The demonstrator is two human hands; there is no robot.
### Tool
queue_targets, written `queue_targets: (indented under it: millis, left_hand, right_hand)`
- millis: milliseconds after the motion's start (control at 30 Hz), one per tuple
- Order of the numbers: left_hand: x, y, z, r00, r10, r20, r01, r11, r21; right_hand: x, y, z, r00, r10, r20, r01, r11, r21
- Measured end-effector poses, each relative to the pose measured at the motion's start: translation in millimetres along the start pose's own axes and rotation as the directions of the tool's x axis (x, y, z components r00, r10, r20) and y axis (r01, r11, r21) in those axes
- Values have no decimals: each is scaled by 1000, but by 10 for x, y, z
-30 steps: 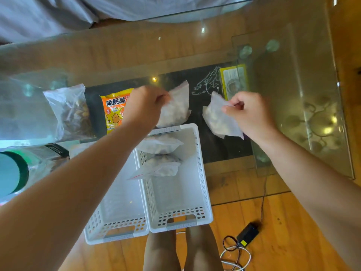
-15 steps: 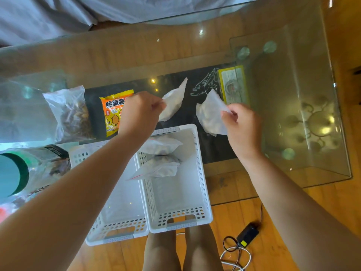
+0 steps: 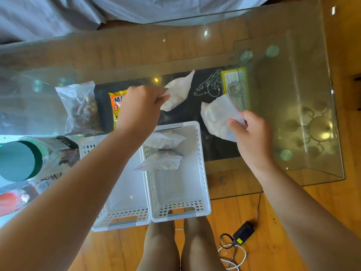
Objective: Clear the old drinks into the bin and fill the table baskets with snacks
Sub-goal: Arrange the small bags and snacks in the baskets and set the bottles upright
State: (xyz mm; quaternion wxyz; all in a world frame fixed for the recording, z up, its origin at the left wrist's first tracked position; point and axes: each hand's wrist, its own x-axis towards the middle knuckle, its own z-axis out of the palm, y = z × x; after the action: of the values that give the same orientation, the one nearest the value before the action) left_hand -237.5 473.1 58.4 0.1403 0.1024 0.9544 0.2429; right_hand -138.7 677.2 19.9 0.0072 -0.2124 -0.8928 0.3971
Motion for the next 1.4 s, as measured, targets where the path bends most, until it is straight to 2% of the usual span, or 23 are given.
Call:
queue_targets:
  millis: [167, 233, 367, 500, 600, 700, 867, 1067, 1233, 1400]
  left_hand:
    - [-660, 161, -613, 981, 109, -163, -128, 986, -110]
    - [-932, 220, -822, 976, 125, -177, -154, 975, -162]
    - [-1402, 205, -936, 989, 122, -81, -139, 957, -253]
    - [-1751, 111, -739, 997, 69, 45, -54, 958, -281]
    - [-1942, 17, -512, 980, 28, 197, 16, 975, -221]
    - [-2079, -30, -255, 938, 28, 346, 27, 988, -152]
    - [-2176, -150, 222, 894, 2, 449, 38, 996, -79]
    - [-2217, -333, 690, 873, -12, 487, 23, 1000, -15]
    - [-2169, -421, 863, 864, -71, 499, 61, 997, 36]
    - [-2069, -447, 902, 864, -71, 499, 50, 997, 56]
  right_hand:
    - [-397, -306, -400, 998, -30, -54, 32, 999, 36]
    - [-540, -389, -517, 999, -41, -32, 42, 999, 33]
    - [-821, -451, -642, 997, -34, 68, 30, 997, 67]
    - [-1076, -507, -620, 993, -33, 115, 25, 997, 75]
    - [-1256, -535, -529, 989, -58, 137, 51, 997, 51]
    - [-1400, -552, -407, 984, -77, 162, 71, 997, 41]
    - [-1493, -529, -213, 953, -96, 288, 104, 995, -11]
    - [-1454, -454, 228, 869, -109, 483, 177, 979, -97]
    - [-1386, -379, 653, 832, -139, 537, 286, 937, -201]
    - [-1277, -312, 938, 787, -75, 613, 263, 939, -223]
